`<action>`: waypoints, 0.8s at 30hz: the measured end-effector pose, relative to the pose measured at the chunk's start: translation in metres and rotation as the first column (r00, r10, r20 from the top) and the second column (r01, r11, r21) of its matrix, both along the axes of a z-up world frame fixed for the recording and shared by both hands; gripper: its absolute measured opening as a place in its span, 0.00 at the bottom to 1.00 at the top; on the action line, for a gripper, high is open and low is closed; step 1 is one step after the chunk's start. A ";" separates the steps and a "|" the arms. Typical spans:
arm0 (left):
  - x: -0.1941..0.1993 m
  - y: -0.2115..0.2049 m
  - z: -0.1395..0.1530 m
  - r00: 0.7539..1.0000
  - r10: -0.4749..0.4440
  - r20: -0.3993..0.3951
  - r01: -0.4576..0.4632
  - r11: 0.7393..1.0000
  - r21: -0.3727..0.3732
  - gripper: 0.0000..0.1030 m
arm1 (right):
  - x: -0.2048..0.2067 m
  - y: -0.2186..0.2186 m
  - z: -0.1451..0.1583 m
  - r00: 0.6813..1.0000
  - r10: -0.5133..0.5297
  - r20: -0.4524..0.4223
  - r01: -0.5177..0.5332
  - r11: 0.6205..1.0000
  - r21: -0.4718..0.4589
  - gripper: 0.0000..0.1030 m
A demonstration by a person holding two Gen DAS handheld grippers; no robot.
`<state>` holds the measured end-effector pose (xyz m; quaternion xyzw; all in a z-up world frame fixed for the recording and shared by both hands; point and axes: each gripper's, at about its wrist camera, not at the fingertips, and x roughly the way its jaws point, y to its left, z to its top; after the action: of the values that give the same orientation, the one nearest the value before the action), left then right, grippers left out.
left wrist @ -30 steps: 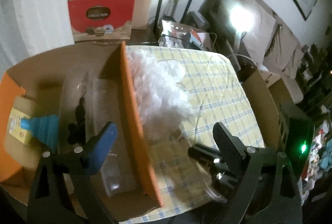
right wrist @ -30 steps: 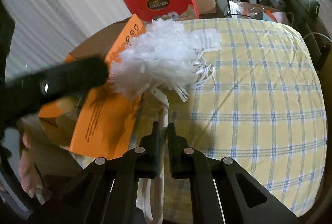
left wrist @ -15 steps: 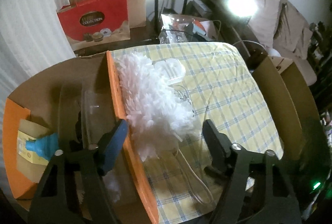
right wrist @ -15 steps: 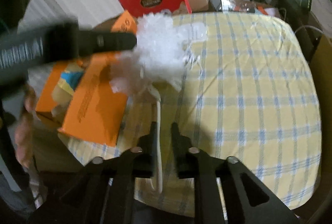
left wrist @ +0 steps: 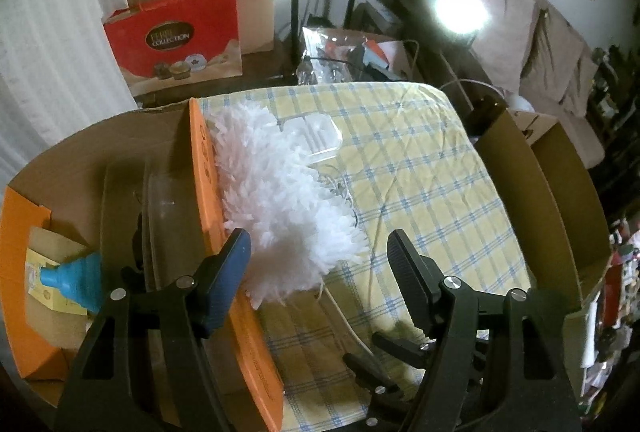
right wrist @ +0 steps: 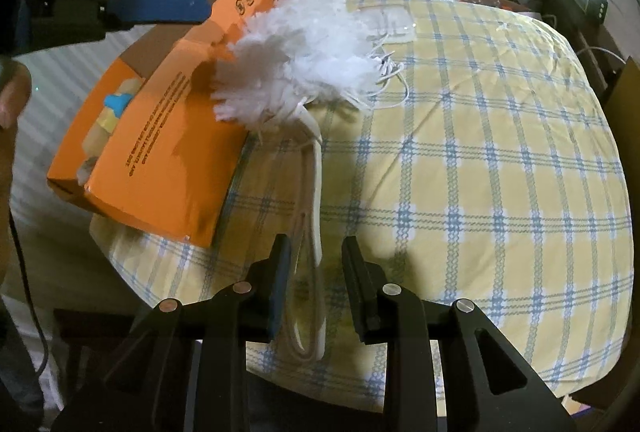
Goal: Organize objects
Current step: 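Grasp the feather duster handle with the left gripper while the right gripper holds the cable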
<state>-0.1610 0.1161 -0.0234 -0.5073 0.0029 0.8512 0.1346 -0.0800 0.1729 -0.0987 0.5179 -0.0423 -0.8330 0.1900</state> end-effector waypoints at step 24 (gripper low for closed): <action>0.002 0.014 -0.010 0.999 -0.026 0.046 0.025 1.000 0.014 0.66 | 0.007 0.027 0.018 0.997 -0.047 -0.058 0.046 0.999 -0.022 0.08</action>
<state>-0.1592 0.1306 -0.0338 -0.5258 0.0006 0.8375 0.1489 -0.0732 0.1998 -0.0806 0.4902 -0.0574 -0.8515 0.1772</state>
